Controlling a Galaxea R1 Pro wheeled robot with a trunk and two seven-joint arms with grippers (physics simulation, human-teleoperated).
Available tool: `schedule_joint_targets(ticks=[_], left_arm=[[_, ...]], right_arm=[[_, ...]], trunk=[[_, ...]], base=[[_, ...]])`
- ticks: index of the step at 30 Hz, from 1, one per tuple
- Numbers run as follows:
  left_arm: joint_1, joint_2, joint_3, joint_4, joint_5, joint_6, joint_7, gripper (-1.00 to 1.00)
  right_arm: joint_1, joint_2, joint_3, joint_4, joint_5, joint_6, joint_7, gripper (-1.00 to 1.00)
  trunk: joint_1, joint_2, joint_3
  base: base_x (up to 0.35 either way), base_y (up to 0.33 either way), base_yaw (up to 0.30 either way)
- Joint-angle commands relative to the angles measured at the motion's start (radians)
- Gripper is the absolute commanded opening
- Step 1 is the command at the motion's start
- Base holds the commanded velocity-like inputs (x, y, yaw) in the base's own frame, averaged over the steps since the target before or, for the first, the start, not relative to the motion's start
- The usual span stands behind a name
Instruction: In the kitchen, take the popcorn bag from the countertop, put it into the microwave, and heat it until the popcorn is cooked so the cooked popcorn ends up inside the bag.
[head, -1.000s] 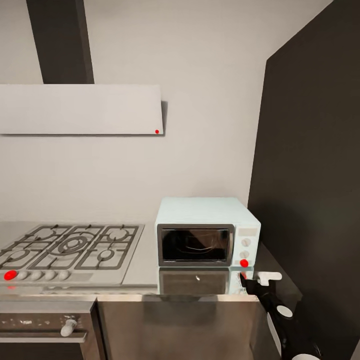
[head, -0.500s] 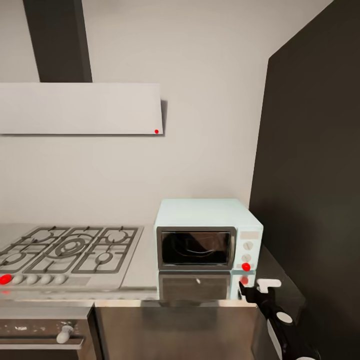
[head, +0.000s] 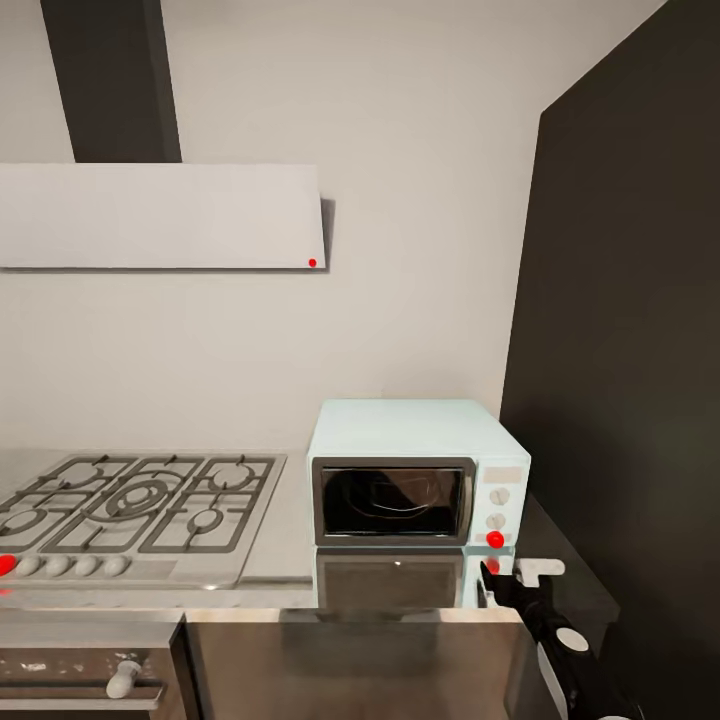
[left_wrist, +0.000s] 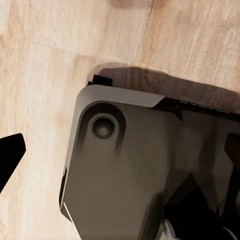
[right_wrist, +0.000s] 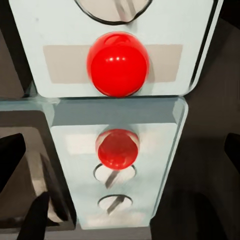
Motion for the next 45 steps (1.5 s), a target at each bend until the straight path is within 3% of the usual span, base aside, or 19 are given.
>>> schedule_joint_targets(ticks=[1, 2, 45], left_arm=[[0.0, 0.0, 0.006, -0.002, 0.0, 0.007, -0.004, 1.0], [0.0, 0.0, 0.006, -0.002, 0.0, 0.007, -0.004, 1.0], [0.0, -0.003, 0.006, -0.001, 0.0, 0.008, -0.004, 1.0]], right_arm=[[-0.001, 0.0, -0.008, 0.0, 0.009, -0.005, 0.008, 1.0], [-0.001, -0.002, -0.008, 0.001, 0.008, -0.005, 0.008, -1.0], [-0.001, -0.002, -0.008, 0.002, 0.009, -0.005, 0.008, -1.0]], trunk=[[0.0, -0.001, -0.002], [0.0, -0.001, -0.002], [0.0, -0.001, -0.002]], base=[[0.0, 0.0, 0.0], [0.0, 0.0, 0.0], [0.06, 0.0, 0.0]])
